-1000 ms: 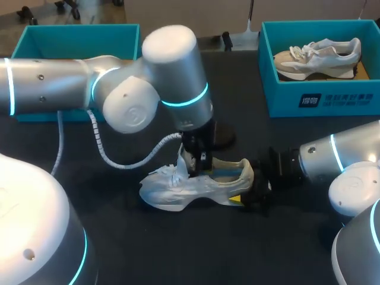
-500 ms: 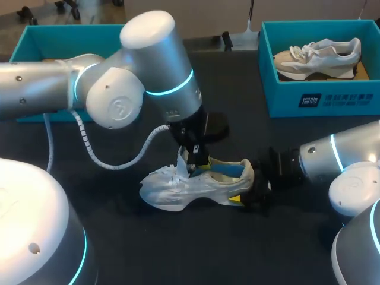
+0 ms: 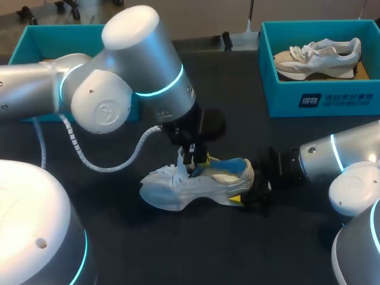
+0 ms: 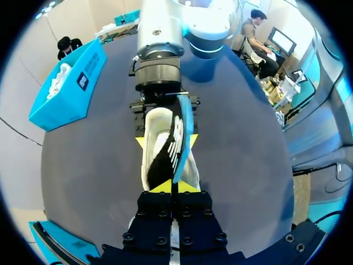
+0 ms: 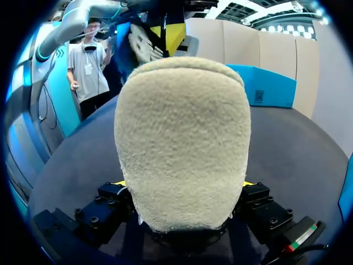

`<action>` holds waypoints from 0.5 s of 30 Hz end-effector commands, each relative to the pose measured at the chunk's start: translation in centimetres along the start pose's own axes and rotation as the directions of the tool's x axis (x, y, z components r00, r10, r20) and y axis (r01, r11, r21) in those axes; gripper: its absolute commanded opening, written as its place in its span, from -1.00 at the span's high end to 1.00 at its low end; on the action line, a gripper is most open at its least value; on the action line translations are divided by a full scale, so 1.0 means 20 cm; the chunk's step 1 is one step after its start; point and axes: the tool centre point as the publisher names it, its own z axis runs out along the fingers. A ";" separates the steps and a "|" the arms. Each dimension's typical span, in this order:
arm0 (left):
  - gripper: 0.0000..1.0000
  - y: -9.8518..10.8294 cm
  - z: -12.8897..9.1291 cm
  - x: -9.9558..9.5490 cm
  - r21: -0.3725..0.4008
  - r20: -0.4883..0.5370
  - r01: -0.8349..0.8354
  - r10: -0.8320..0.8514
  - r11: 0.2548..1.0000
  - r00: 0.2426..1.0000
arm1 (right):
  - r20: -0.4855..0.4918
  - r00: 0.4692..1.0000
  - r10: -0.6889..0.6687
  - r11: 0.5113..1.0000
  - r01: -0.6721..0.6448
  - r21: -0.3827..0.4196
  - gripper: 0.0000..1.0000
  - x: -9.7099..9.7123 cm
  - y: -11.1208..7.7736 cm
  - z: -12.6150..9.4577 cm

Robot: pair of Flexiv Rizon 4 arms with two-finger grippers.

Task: Take the shoe out of the shoebox, open the shoe tongue, remove and reinsert the insole, then place the shoe into the shoebox

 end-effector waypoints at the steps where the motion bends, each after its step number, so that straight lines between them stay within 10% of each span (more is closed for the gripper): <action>1: 1.00 0.04 -0.06 0.03 0.018 0.041 0.012 -0.013 1.000 0.999 | 0.001 1.000 0.000 1.000 0.000 0.003 1.00 0.00 -0.01 0.02; 13: 1.00 -0.09 0.04 -0.05 0.065 0.048 0.012 -0.015 0.998 0.999 | 0.001 1.000 0.000 1.000 0.000 0.003 1.00 0.00 -0.01 0.02; 15: 0.44 -0.09 0.05 -0.05 0.076 0.039 0.008 -0.011 0.997 0.999 | 0.001 1.000 0.000 1.000 0.000 0.003 1.00 0.00 -0.01 0.02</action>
